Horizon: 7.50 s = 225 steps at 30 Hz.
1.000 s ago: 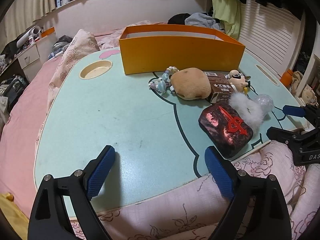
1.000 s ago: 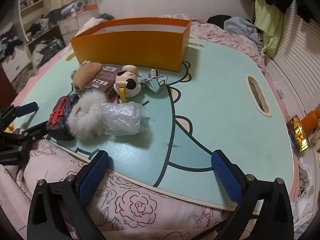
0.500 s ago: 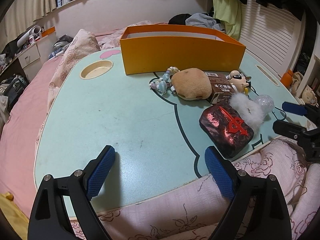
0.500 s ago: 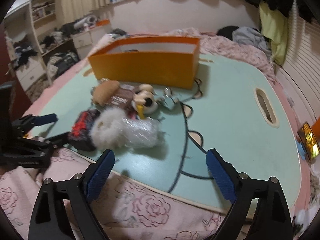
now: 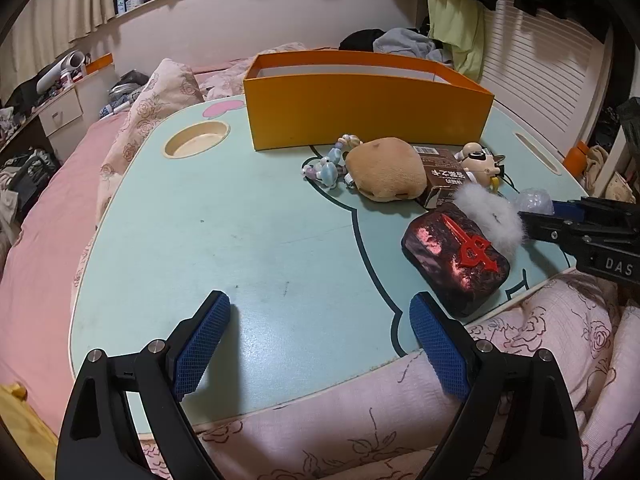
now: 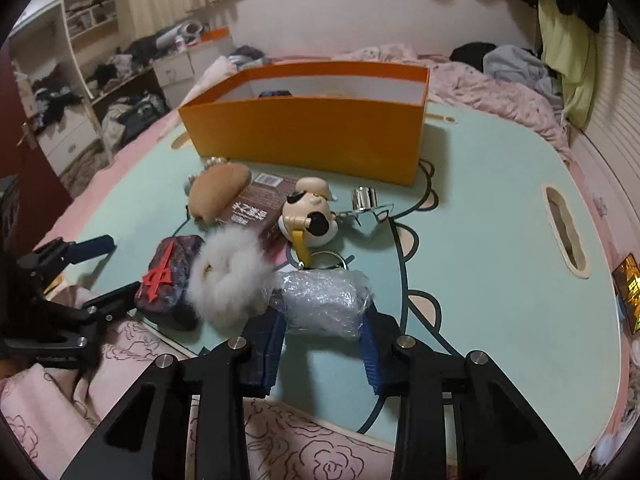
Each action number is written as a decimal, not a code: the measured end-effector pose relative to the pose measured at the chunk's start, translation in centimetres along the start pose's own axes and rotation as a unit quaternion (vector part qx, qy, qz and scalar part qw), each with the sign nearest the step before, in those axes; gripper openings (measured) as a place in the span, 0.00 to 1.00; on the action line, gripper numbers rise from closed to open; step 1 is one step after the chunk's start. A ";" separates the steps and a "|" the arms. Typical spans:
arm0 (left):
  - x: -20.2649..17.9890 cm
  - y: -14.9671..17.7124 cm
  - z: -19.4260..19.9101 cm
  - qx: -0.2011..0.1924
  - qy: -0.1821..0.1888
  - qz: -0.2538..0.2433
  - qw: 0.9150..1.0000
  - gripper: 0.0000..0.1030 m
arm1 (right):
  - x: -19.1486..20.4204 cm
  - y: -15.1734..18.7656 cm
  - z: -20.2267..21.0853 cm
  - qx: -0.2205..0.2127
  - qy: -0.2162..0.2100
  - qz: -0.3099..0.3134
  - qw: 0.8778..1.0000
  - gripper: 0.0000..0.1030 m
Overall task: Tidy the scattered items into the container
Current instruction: 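Grasp the clear plastic bag with the right gripper while the left gripper grasps the red patterned tin, then carry the bag and tin over the orange box and open both grippers, then move both open grippers back to the remaining items on the table, then grasp the white fluffy pompom with the right gripper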
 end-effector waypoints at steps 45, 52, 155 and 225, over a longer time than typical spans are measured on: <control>-5.6 -1.7 0.9 0.011 0.066 -0.074 0.995 0.39 | -0.1 0.1 3.6 -0.084 -0.020 -0.014 0.996 0.32; -4.3 -2.1 2.7 -0.026 0.073 -0.048 0.996 0.39 | -0.3 0.0 3.5 -0.084 -0.020 -0.013 0.996 0.32; -2.2 -0.9 -0.6 0.025 0.012 -0.026 0.999 0.91 | -3.3 2.0 1.2 0.031 0.090 -0.024 0.995 0.99; -0.4 -1.0 -0.5 0.023 -0.001 0.017 1.000 0.91 | -1.5 0.2 0.7 -0.021 0.044 -0.024 0.999 0.34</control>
Point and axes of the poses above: each gripper's, at about its wrist camera, not at the fingertips, and z roughly against the way its jaws point, x to its left, y to its underside, the point moved 9 cm from there along -z, roughly the way its jaws point, and after that the axes turned 14 degrees about -y, right-handed, at the moved point
